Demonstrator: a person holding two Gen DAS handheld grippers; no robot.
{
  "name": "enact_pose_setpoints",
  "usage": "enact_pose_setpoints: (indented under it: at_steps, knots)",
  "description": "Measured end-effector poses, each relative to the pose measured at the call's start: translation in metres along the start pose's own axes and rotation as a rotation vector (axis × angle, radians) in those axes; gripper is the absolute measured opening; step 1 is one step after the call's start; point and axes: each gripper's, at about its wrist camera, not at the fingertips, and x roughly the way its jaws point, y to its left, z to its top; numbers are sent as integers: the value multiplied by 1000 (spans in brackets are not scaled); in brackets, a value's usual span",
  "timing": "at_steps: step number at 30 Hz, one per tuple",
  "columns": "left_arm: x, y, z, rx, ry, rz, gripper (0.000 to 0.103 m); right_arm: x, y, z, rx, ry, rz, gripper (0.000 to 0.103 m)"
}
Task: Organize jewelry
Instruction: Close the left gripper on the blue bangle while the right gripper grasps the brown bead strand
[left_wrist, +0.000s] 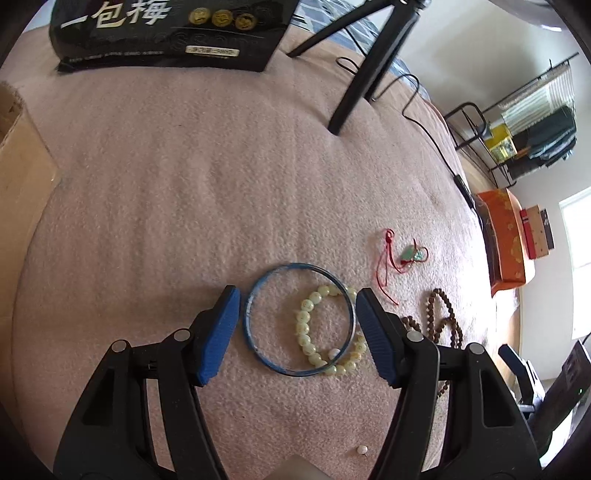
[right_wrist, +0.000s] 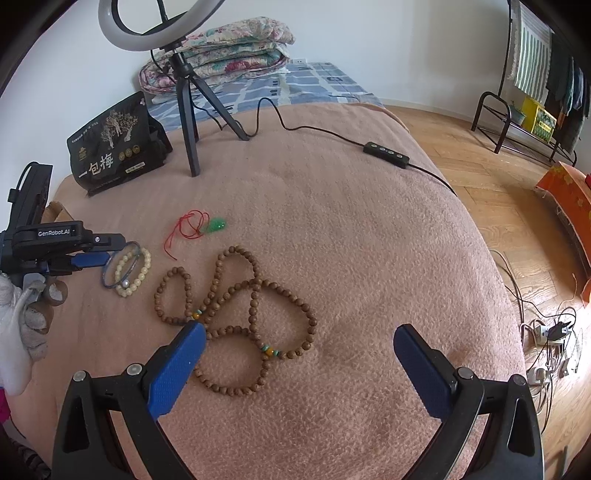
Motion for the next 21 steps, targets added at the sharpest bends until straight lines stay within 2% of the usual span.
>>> enact_pose_setpoints:
  at_steps: [8,12,17,21]
  knots:
    - [6,-17,-4,72,24,39,74,6,-6,-1,16,7,-2,103]
    - [8,-20,-4,86,16,66,74,7,-5,-1,17,9,0,103]
    - [15,-33,-6,170,35,117,75,9,-3,0,17,13,-4,103]
    - [17,-35,-7,187,39,138,76,11,-1,-1,11,20,-2,103]
